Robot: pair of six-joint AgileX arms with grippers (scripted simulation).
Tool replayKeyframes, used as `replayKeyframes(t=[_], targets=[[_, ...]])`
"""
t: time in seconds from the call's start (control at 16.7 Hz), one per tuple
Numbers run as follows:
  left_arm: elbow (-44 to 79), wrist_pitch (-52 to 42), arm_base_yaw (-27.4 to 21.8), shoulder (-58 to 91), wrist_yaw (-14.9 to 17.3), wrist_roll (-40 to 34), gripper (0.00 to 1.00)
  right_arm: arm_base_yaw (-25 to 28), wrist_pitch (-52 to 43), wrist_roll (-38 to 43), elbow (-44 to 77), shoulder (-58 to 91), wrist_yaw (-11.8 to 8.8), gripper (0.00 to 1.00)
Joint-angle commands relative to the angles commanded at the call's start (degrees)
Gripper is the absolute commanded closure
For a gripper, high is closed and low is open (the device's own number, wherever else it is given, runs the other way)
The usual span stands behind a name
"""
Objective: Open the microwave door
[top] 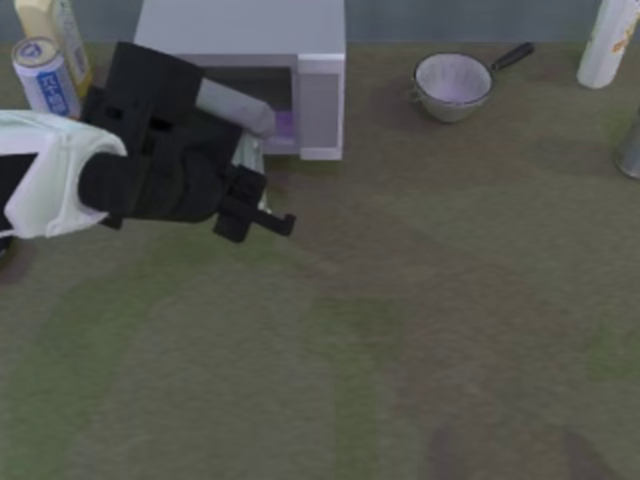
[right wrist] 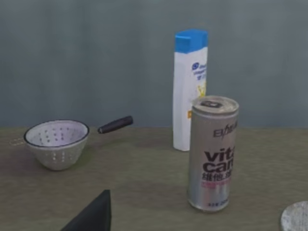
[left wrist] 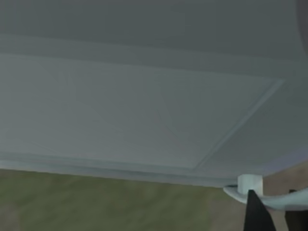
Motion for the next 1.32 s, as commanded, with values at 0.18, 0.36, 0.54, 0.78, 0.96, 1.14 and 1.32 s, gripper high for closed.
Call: replayKeyframes(t=[0.18,0.36,0.54,0.78,0.96,1.14,1.32], targets=[[0.0,0.0,0.0,0.0,0.0,0.0,1.0,0.0,0.0,0.0,0.0,0.0,0.0,0.0],[0.0,0.0,0.0,0.0,0.0,0.0,1.0,0.0,0.0,0.0,0.0,0.0,0.0,0.0],[0.0,0.0,0.0,0.0,0.0,0.0,1.0,0.0,0.0,0.0,0.0,0.0,0.0,0.0],[0.0,0.0,0.0,0.0,0.0,0.0,1.0,0.0,0.0,0.0,0.0,0.0,0.0,0.0],[-0.1,-0.1,-0.3,0.0,0.6,-0.1,1.0,0.0,0.0,0.0,0.0,0.0,0.0,0.0],[-0.5,-0.2,0.6,-0.7,1.7,1.6,1.0,0.0,0.0,0.0,0.0,0.0,0.0,0.0],[-1.1,-0.4,1.4,-1.0,2.6,3.0,1.0,0.0,0.0,0.0,0.0,0.0,0.0,0.0]])
